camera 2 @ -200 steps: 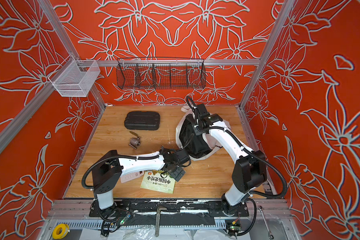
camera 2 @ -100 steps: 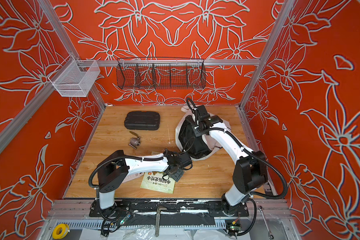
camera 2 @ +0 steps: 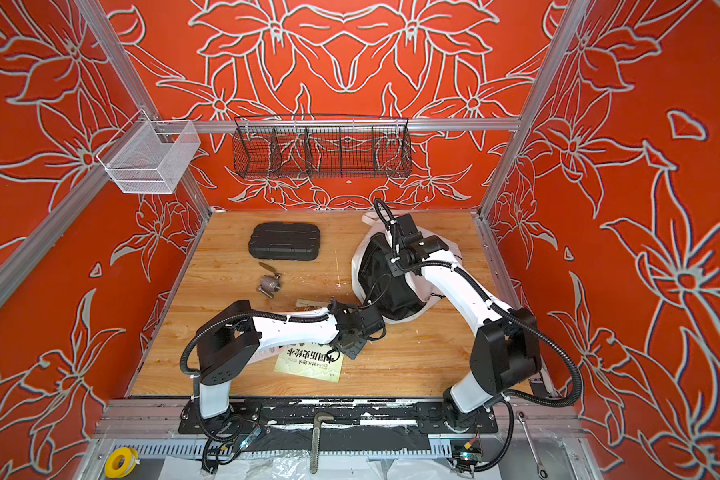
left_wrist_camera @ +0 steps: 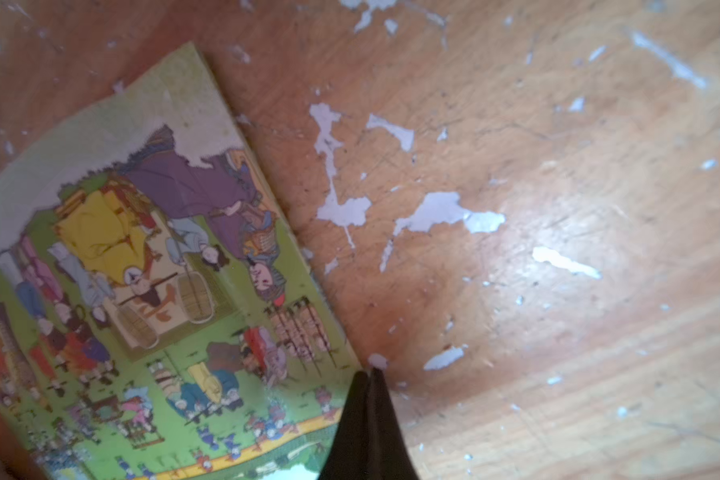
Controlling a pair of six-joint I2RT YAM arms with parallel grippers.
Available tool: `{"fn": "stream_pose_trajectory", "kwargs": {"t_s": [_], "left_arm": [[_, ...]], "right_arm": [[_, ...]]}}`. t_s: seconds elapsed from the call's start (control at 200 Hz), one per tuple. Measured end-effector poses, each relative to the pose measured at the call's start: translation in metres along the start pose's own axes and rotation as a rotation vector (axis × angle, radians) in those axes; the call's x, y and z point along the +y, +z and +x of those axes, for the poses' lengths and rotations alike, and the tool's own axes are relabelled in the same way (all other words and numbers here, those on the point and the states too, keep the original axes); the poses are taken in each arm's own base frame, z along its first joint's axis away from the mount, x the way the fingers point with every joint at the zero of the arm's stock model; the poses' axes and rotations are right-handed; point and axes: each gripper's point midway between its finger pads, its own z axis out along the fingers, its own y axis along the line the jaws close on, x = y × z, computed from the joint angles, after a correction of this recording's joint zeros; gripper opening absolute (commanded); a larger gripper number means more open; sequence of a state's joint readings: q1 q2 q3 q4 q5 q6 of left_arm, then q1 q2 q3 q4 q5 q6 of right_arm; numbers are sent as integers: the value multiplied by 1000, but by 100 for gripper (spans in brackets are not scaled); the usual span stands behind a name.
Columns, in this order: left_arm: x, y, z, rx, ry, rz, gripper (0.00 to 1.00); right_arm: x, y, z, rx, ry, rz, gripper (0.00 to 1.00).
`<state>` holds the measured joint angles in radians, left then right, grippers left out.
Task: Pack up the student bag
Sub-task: 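Grasp the green picture book with the left gripper while the right holds the flap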
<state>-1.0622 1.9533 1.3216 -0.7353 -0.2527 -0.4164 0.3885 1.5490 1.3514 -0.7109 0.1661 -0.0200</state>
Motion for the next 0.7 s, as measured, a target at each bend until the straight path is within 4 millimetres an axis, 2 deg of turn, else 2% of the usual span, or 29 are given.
{"fn": "stream_pose_trajectory", "kwargs": {"t_s": [0.155, 0.215, 0.255, 0.385, 0.505, 0.545, 0.565, 0.58, 0.595, 0.701], "left_arm": [[11, 0, 2, 2, 9, -50, 0], [14, 0, 6, 6, 11, -54, 34], [17, -2, 11, 8, 12, -48, 45], [26, -15, 27, -2, -34, 23, 60], [37, -43, 22, -89, -134, 145, 70], [42, -52, 18, -121, -187, 191, 79], [44, -56, 16, -134, -203, 212, 86], [47, -59, 14, -147, -231, 226, 95], [48, -61, 14, -156, -245, 243, 99], [65, -69, 20, -186, -390, 335, 98]], "right_arm": [[-1, -5, 1, -12, 4, 1, 0], [-2, -7, 0, -17, 5, 1, 0], [-2, -7, 0, -19, 6, 1, 0], [-1, -9, 0, -22, 10, -6, 0], [3, -9, -1, -23, 15, -31, 0], [5, -9, -1, -23, 18, -41, 0], [6, -9, 0, -22, 20, -48, 0], [7, -9, 0, -21, 22, -52, 0], [8, -9, 0, -20, 24, -57, 0], [11, -11, -2, -17, 35, -78, 0]]}}
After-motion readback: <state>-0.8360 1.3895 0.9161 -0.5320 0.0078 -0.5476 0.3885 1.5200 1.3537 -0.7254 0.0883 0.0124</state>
